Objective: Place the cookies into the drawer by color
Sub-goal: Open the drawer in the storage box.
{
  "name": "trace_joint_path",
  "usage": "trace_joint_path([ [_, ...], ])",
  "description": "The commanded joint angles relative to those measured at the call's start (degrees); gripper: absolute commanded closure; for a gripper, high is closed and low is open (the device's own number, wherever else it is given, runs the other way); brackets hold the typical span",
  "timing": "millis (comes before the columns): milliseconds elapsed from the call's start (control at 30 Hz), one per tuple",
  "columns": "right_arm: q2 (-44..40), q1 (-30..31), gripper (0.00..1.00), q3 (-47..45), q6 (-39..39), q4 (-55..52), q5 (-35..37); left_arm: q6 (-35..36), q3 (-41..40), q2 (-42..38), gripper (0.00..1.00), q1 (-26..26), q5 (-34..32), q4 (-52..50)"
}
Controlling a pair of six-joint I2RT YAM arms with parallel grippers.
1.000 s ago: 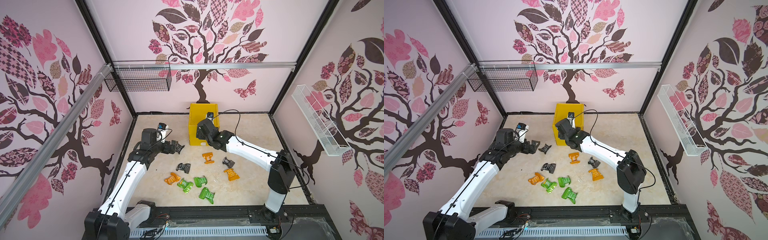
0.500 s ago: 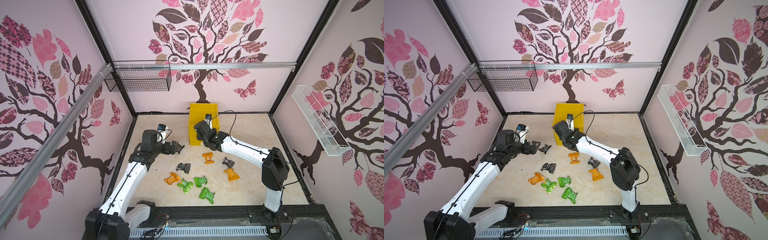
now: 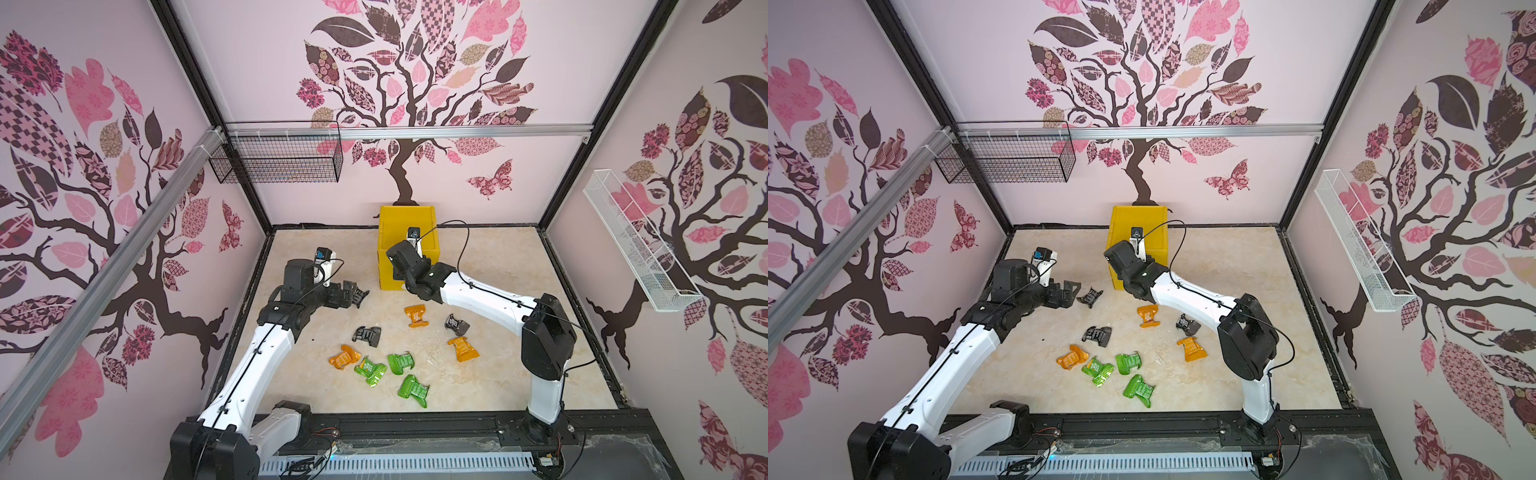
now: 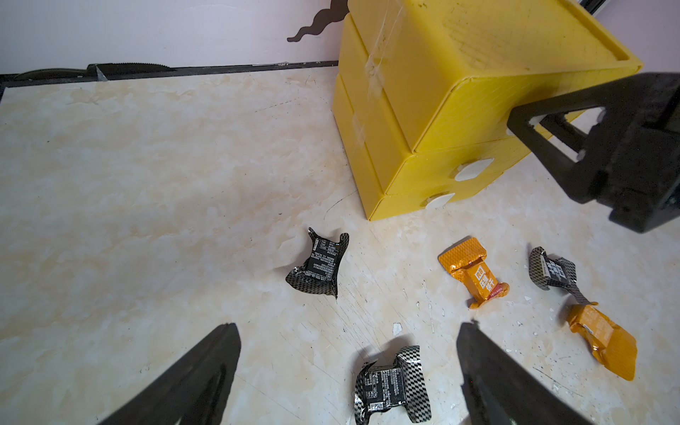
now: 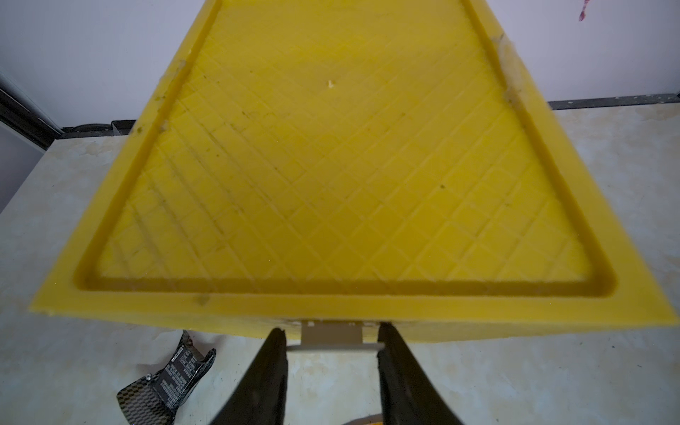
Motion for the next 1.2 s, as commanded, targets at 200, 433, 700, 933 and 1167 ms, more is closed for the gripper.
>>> trace_joint_path([
  [200,-2.04,0.42,0.64,-1.90,0.56,0.44,-1.91,0.22,-1.31,-0.76,0.03,0.01,-0.18,1.96],
  [433,-5.56,1.36,0.65,-5.83,1.61,0.13,-1.70,0.22,-1.52,-0.76,0.03,-0.03,-0.10,2.27],
  [700,-8.90,3.60,0.65,-9.08,2.92,-1.35,-0.09,0.32,-1.92,-0.88,0.03,0.00,-0.09,2.70],
  [933,-12.76,6.53,0.65,-12.59,5.31,-3.11,2.16,1.12,-2.46,-1.02,0.03,0.00,-0.77,3.24],
  [1167,-15.35,9.51,0.65,-15.37,9.29,-4.79,2.95,0.97,-2.75,-1.03,0.03,0.04,-1.20,3.61],
])
